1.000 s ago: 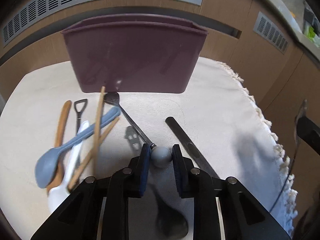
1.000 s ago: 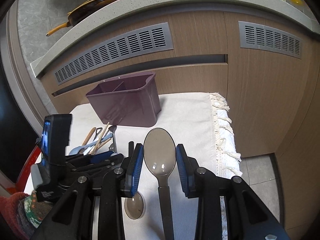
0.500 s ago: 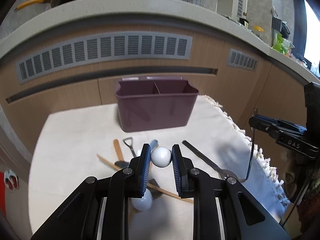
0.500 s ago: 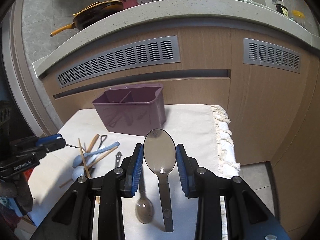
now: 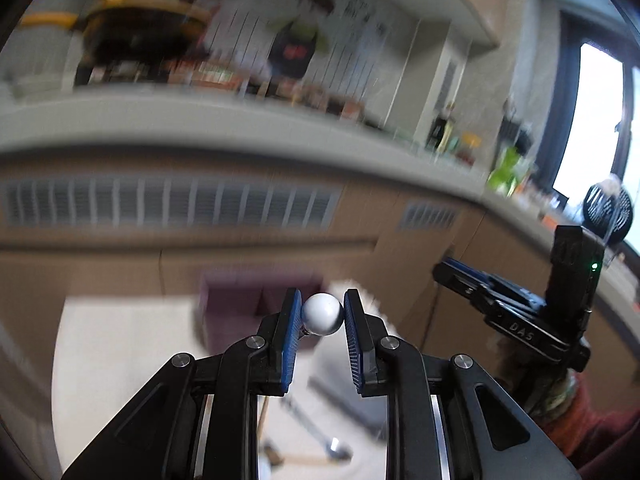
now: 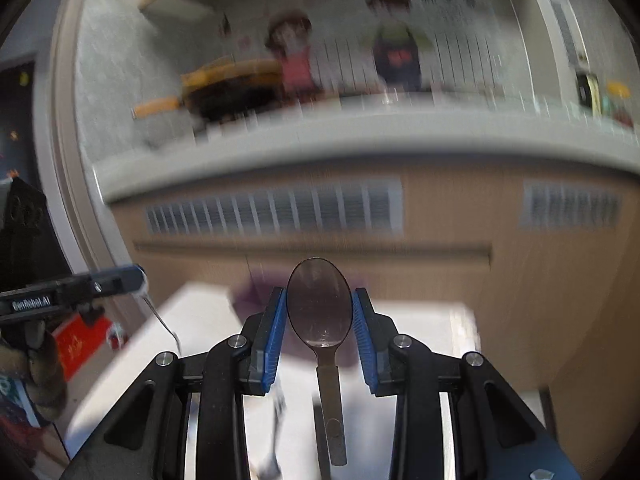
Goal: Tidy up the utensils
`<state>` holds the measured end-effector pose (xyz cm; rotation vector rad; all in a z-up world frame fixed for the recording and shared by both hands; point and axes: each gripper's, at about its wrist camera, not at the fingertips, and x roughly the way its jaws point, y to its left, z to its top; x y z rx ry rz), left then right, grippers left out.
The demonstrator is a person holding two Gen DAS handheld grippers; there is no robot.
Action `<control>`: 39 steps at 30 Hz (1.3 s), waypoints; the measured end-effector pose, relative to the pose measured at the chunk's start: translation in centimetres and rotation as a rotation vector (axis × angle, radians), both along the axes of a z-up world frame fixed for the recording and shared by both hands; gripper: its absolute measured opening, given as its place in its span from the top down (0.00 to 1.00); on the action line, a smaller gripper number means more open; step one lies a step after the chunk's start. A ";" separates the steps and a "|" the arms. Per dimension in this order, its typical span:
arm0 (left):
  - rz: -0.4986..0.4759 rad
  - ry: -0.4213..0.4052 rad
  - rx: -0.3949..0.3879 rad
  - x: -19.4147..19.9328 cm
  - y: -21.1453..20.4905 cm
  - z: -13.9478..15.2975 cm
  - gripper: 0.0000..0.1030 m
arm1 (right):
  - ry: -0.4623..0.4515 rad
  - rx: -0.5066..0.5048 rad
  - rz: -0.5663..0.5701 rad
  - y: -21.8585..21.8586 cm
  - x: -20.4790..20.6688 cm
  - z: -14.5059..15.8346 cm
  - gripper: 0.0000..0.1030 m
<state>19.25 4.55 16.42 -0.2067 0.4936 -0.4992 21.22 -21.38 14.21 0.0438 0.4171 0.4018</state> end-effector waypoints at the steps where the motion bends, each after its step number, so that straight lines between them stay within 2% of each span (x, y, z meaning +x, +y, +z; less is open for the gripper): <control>1: -0.012 -0.020 -0.019 0.9 0.1 1.4 0.78 | -0.050 0.016 0.002 0.3 0.8 1.8 0.70; 3: -0.024 -0.044 -0.045 2.6 0.3 2.8 0.78 | -0.099 0.027 0.005 1.1 2.6 3.9 0.70; 5: -0.019 -0.068 -0.051 4.4 0.4 3.4 0.78 | -0.115 0.039 0.001 2.1 5.0 4.7 0.70; 8: -0.033 -0.038 -0.083 8.0 0.6 2.4 0.78 | -0.112 0.061 0.003 3.2 8.4 3.8 0.70; 12: -0.049 0.040 -0.122 12.3 1.2 -1.1 0.78 | -0.073 0.083 0.026 4.9 12.2 0.8 0.70; 16: -0.051 0.137 -0.148 14.8 1.6 -5.7 0.78 | -0.013 0.043 0.021 5.8 14.8 -3.4 0.70; 22: -0.055 0.246 -0.145 16.8 1.3 -10.7 0.78 | 0.119 -0.004 0.011 5.6 15.6 -8.6 0.69; 26: -0.034 0.263 -0.102 16.8 0.6 -12.0 0.75 | 0.234 -0.040 0.073 6.0 16.2 -10.7 0.69; 27: -0.019 0.252 -0.094 16.5 0.7 -11.8 0.71 | 0.259 -0.070 0.082 6.2 16.3 -11.0 0.69; 30: 0.029 0.193 -0.078 14.5 1.4 -10.1 0.53 | 0.211 -0.111 0.069 6.2 14.8 -9.8 0.69; 33: 0.113 0.109 -0.026 11.5 2.1 -8.3 0.52 | 0.116 -0.121 0.049 5.1 11.6 -7.1 0.69; 34: 0.147 0.068 0.003 10.1 2.4 -7.9 0.52 | 0.114 -0.132 0.048 4.8 10.6 -6.9 0.68; 36: 0.219 0.028 0.072 8.0 2.7 -8.1 0.52 | 0.180 -0.166 0.080 4.6 9.3 -7.8 0.68; 39: 0.245 0.086 0.143 5.9 2.9 -10.0 0.52 | 0.306 -0.263 0.127 5.0 7.4 -11.7 0.68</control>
